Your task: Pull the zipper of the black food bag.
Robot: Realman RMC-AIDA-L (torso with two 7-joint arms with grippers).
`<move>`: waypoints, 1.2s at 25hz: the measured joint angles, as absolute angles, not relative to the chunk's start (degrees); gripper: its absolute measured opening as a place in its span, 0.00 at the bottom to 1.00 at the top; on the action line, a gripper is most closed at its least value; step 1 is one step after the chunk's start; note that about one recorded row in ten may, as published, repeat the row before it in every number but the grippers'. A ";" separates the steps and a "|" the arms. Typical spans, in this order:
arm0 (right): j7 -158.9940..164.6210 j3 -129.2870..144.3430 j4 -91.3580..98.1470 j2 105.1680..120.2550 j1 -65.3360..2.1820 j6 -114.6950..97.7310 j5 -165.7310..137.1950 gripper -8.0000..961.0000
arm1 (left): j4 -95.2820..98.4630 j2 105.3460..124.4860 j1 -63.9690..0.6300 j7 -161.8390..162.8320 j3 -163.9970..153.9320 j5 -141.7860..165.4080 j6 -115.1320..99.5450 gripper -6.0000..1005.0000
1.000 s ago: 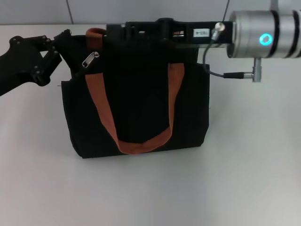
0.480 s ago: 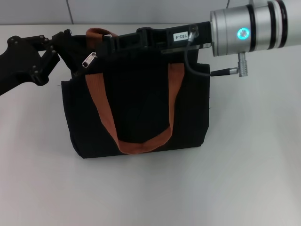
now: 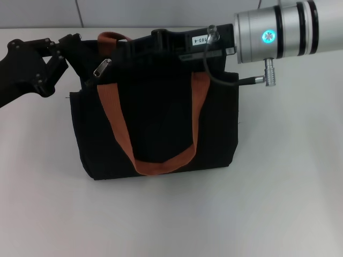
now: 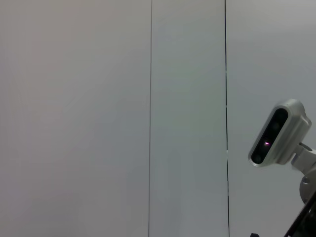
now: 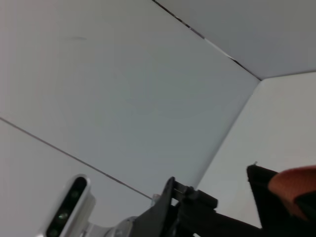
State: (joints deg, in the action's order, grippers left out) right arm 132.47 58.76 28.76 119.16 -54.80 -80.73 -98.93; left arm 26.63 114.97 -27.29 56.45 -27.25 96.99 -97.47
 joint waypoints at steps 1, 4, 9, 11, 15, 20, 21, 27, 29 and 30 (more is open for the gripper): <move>132.73 59.10 28.75 119.20 -54.82 -80.33 -98.89 0.32 | 26.63 115.00 -27.28 56.44 -27.25 96.96 -97.47 0.03; 133.33 59.89 28.48 119.41 -54.90 -79.06 -98.48 0.32 | 26.63 115.02 -27.26 56.38 -27.25 96.94 -97.47 0.03; 133.39 60.12 26.66 119.58 -55.90 -78.34 -98.25 0.32 | 26.63 115.13 -27.30 55.97 -27.25 96.94 -97.50 0.03; 133.39 60.12 25.85 119.67 -56.43 -78.20 -98.24 0.32 | 26.63 115.17 -27.31 55.92 -27.25 96.94 -97.56 0.03; 133.41 60.23 24.70 119.77 -57.33 -77.54 -98.22 0.32 | 26.63 115.24 -27.43 55.84 -27.25 96.94 -98.11 0.03; 133.42 60.32 23.63 119.91 -58.31 -76.21 -98.18 0.32 | 26.63 115.23 -27.59 55.81 -27.25 96.94 -98.78 0.03; 133.42 60.32 23.63 119.91 -58.31 -76.21 -98.18 0.32 | 26.63 115.23 -27.59 55.81 -27.25 96.94 -98.78 0.03; 133.43 60.30 21.74 119.91 -59.39 -74.74 -96.77 0.32 | 26.63 115.23 -27.77 55.81 -27.25 96.94 -99.56 0.03; 133.36 60.31 21.51 119.91 -59.42 -74.64 -96.24 0.32 | 26.71 115.33 -27.87 55.81 -27.25 96.94 -99.73 0.03; 133.27 60.33 21.35 119.91 -59.44 -74.60 -96.01 0.32 | 26.72 115.36 -27.89 55.81 -27.25 96.94 -99.76 0.03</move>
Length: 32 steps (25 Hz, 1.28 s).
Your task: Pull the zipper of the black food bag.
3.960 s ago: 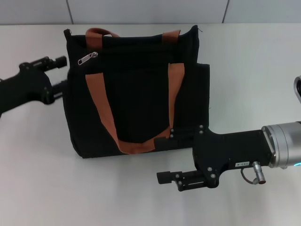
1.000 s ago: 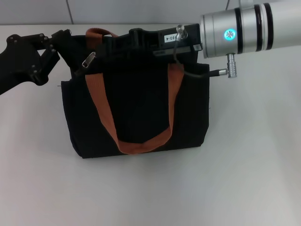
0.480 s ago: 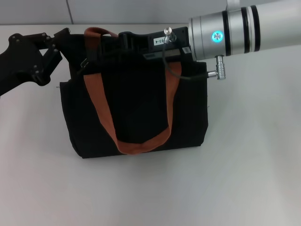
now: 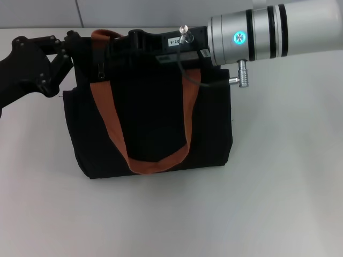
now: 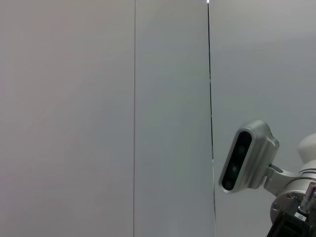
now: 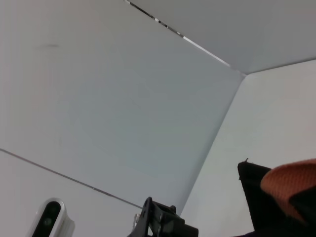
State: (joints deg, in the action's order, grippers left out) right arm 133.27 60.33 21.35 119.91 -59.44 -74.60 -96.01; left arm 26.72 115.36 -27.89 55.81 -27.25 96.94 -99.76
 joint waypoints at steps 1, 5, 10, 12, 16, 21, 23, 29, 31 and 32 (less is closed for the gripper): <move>133.22 60.34 21.23 119.91 -59.46 -74.58 -95.86 0.32 | 26.75 115.42 -27.92 55.81 -27.25 96.94 -99.78 0.03; 133.13 60.68 20.76 119.89 -59.59 -74.59 -95.80 0.31 | 26.77 115.54 -28.26 55.86 -27.25 96.94 -100.04 0.03; 133.01 63.28 20.67 119.88 -59.66 -74.03 -94.29 0.27 | 26.80 115.57 -28.51 55.98 -27.25 96.95 -100.88 0.03; 132.75 65.79 20.80 119.88 -59.20 -73.03 -91.83 0.25 | 26.81 115.57 -28.52 55.95 -27.25 96.95 -101.20 0.03; 131.38 67.02 21.13 119.88 -58.82 -72.49 -90.57 0.21 | 26.81 115.59 -28.54 55.98 -27.25 96.95 -101.29 0.03; 129.05 67.15 21.21 119.88 -58.78 -72.20 -90.43 0.17 | 26.81 115.67 -28.56 56.03 -27.25 96.94 -101.38 0.03; 128.02 67.15 21.28 119.88 -58.74 -71.87 -90.41 0.15 | 26.81 115.66 -28.57 56.03 -27.25 96.94 -101.41 0.03; 124.71 67.15 21.45 119.89 -58.65 -71.29 -90.41 0.07 | 26.81 115.66 -28.53 56.13 -27.25 96.92 -101.50 0.03; 124.29 67.15 21.64 119.88 -58.62 -70.97 -90.45 0.05 | 26.81 115.66 -28.49 56.13 -27.24 96.88 -101.57 0.03; 124.10 67.15 22.03 119.89 -58.44 -70.86 -90.52 0.04 | 26.81 115.66 -28.47 56.13 -27.24 96.87 -101.58 0.03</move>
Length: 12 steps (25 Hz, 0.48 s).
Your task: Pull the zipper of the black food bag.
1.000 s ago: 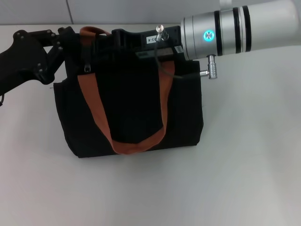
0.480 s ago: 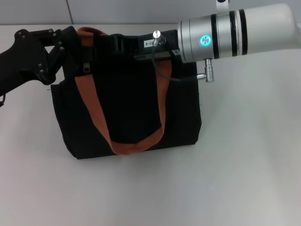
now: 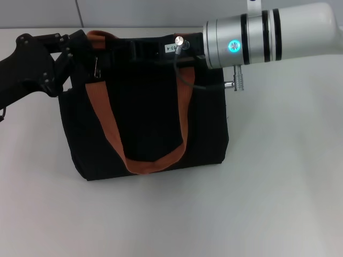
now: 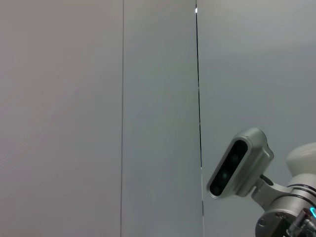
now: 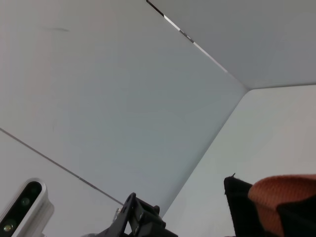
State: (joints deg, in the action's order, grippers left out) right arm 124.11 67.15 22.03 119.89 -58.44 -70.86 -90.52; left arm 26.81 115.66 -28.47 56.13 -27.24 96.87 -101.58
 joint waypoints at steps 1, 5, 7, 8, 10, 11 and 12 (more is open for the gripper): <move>124.10 67.15 22.03 119.89 -58.44 -70.86 -90.52 0.04 | 26.81 115.66 -28.45 56.13 -27.24 96.86 -101.59 0.03; 124.09 67.14 22.76 119.88 -57.86 -71.03 -90.50 0.01 | 26.81 115.66 -28.46 56.06 -26.97 96.85 -101.62 0.03; 124.11 67.14 22.76 119.88 -57.84 -71.18 -90.43 0.01 | 26.81 115.66 -28.54 56.09 -26.90 96.84 -101.61 0.03; 124.19 67.15 22.76 119.88 -57.83 -71.41 -90.27 0.01 | 26.81 115.66 -28.59 56.11 -26.90 96.84 -101.57 0.03; 124.52 67.40 22.65 119.88 -57.79 -72.01 -89.56 0.01 | 26.81 115.66 -28.64 56.12 -26.89 96.84 -101.51 0.03; 124.52 67.40 22.65 119.88 -57.79 -72.01 -89.56 0.01 | 26.81 115.66 -28.64 56.12 -26.89 96.84 -101.51 0.03; 124.82 67.53 22.58 119.88 -57.75 -72.25 -89.35 0.01 | 26.81 115.66 -28.65 56.12 -26.89 96.84 -101.50 0.03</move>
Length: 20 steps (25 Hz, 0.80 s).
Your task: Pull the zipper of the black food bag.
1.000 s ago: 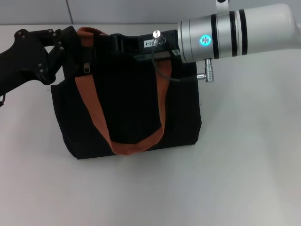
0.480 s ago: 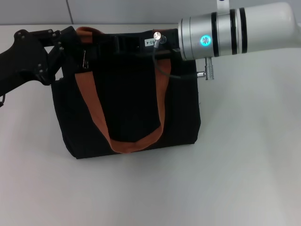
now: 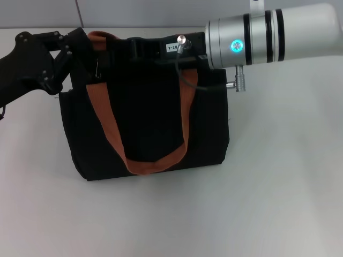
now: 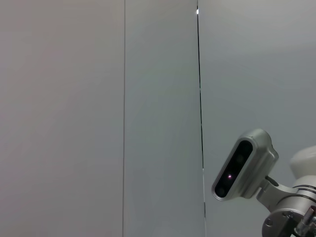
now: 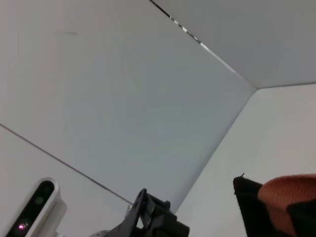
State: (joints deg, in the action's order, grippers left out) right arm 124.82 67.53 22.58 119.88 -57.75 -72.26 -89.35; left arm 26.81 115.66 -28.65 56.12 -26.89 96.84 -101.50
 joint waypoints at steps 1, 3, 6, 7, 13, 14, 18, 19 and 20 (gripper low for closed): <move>125.12 67.59 22.59 119.88 -57.66 -72.47 -89.21 0.01 | 26.81 115.66 -28.65 56.12 -26.89 96.84 -101.48 0.03; 125.77 67.39 22.76 119.86 -57.47 -73.82 -89.12 0.01 | 26.81 115.66 -28.67 56.17 -26.89 96.84 -101.40 0.03; 125.89 67.18 22.77 119.81 -57.43 -74.48 -89.11 0.08 | 26.81 115.66 -28.72 56.24 -26.89 96.84 -101.36 0.03; 126.06 67.10 22.76 119.75 -57.41 -74.83 -89.09 0.10 | 26.81 115.66 -28.74 56.25 -26.89 96.83 -101.35 0.03; 128.75 67.64 22.44 119.55 -57.19 -75.15 -89.54 0.30 | 26.80 115.66 -28.74 56.28 -26.46 96.79 -101.58 0.03; 128.75 67.64 22.44 119.55 -57.19 -75.15 -89.54 0.30 | 26.80 115.66 -28.74 56.28 -26.46 96.79 -101.58 0.03; 129.91 67.76 23.25 119.31 -55.95 -75.21 -90.22 0.31 | 26.81 115.55 -28.55 56.33 -26.44 96.78 -101.68 0.03; 130.11 67.76 23.59 119.29 -55.61 -75.22 -90.27 0.31 | 26.81 115.55 -28.55 56.33 -26.44 96.78 -101.68 0.03; 130.26 67.76 24.08 119.27 -55.21 -75.24 -90.29 0.32 | 26.81 115.54 -28.55 56.33 -26.44 96.77 -101.72 0.03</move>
